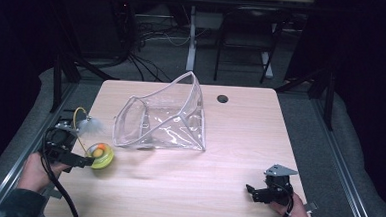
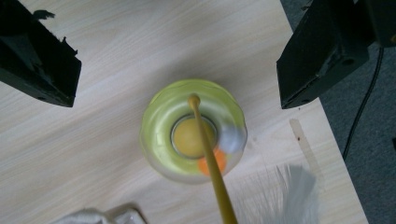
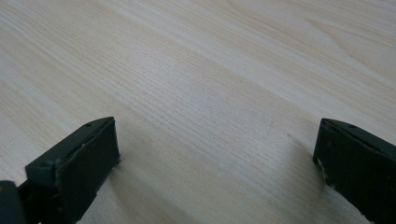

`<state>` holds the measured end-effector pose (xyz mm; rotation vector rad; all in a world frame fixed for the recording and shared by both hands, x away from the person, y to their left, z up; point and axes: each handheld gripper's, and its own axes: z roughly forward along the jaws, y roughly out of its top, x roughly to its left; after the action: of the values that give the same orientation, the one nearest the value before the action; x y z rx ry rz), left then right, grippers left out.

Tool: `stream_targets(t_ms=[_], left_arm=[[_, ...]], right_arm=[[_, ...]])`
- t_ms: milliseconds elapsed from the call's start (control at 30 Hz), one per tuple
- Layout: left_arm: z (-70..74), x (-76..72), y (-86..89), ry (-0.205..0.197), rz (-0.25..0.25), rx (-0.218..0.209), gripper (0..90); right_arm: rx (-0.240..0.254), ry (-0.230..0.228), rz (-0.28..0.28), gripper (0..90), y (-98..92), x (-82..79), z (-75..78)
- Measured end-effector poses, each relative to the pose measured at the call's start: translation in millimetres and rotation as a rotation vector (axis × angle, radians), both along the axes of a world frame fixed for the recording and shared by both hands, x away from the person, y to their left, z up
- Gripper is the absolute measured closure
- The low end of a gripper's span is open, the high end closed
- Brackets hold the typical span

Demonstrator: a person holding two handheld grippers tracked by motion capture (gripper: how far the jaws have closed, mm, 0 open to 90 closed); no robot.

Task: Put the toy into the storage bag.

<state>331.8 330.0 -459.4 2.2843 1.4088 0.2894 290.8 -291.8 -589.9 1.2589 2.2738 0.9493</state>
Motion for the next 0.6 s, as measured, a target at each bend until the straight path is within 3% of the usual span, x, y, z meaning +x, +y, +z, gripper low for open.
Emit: stream_targets(t_ms=[300, 433, 533, 600], left_arm=[[21.9, 11.2, 2.1, -0.008, 0.006, 0.011, 1.2], [30.3, 13.6, 4.0, -0.012, 0.004, 0.017, 14.4], [39.8, 17.7, 5.1, -0.014, -0.001, 0.025, 19.2], [44.5, 20.2, 5.1, -0.013, -0.008, 0.019, 29.0]], right_arm=[[0.000, 0.001, 0.000, 0.0, 0.0, 0.0, 0.0], [0.000, 0.001, 0.000, 0.0, 0.0, 0.0, 0.0], [0.000, 0.001, 0.000, 0.0, 0.0, 0.0, 0.0], [0.000, 0.000, 0.000, 0.0, 0.0, 0.0, 0.0]])
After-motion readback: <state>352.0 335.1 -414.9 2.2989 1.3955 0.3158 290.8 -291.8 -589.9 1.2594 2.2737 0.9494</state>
